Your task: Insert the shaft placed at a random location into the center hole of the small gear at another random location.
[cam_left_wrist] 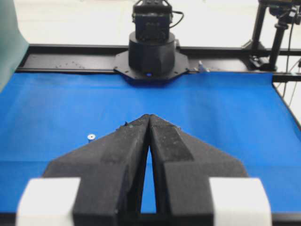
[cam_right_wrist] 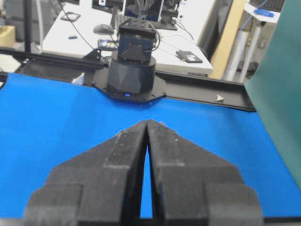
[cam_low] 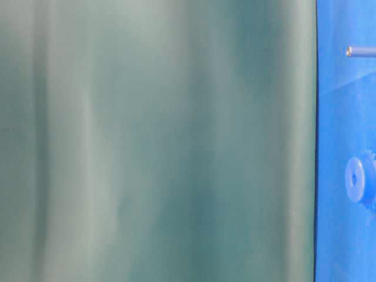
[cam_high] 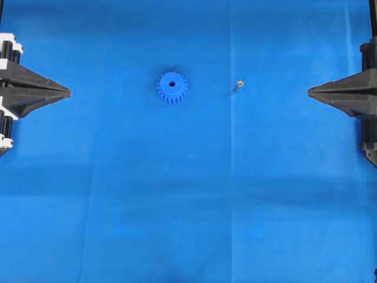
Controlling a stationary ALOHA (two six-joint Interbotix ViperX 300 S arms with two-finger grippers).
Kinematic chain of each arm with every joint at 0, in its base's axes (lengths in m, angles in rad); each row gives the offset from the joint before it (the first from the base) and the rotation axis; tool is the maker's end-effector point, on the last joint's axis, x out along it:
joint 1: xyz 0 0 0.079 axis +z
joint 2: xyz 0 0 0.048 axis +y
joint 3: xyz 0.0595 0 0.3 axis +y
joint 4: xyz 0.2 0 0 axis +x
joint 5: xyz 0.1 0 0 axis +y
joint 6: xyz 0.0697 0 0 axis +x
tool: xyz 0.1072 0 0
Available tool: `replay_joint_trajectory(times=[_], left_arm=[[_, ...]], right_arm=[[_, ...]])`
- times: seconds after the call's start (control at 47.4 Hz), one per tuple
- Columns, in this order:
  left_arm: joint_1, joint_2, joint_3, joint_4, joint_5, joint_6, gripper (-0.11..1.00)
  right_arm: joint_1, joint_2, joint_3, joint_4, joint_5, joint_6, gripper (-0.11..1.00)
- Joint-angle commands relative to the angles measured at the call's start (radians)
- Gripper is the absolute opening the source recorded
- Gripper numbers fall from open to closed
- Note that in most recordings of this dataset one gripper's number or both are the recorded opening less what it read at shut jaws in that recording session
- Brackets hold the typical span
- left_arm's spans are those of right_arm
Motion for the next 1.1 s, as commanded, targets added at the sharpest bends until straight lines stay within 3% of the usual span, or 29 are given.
replay_joint_trajectory(times=[0.0, 0.232, 0.506, 0.654, 0.823, 0.865, 0.992, 1.076], left_arm=[[-0.014, -0.003, -0.020, 0.003, -0.005, -0.008, 0.00], [-0.015, -0.008, -0.020, 0.002, 0.008, -0.009, 0.00], [-0.017, -0.008, -0.017, 0.003, 0.009, -0.009, 0.00], [-0.017, -0.008, -0.017, 0.003, 0.008, -0.009, 0.00], [-0.015, -0.008, -0.014, 0.002, 0.008, -0.009, 0.00], [-0.017, -0.008, -0.012, 0.003, 0.008, -0.009, 0.00], [-0.015, -0.008, -0.012, 0.002, 0.008, -0.009, 0.00], [-0.015, -0.008, -0.011, 0.003, 0.008, -0.009, 0.00]], right_arm=[[0.003, 0.008, -0.015, -0.003, 0.002, -0.009, 0.00], [-0.060, 0.049, -0.021, 0.000, 0.063, -0.006, -0.06], [-0.170, 0.175, -0.005, 0.003, -0.020, -0.005, -0.03], [-0.201, 0.301, -0.002, 0.026, -0.098, -0.003, 0.20], [-0.221, 0.453, -0.002, 0.067, -0.178, -0.003, 0.70], [-0.224, 0.502, -0.005, 0.075, -0.202, -0.003, 0.78], [-0.225, 0.609, -0.014, 0.087, -0.267, -0.003, 0.68], [-0.225, 0.680, -0.023, 0.101, -0.313, -0.003, 0.68]])
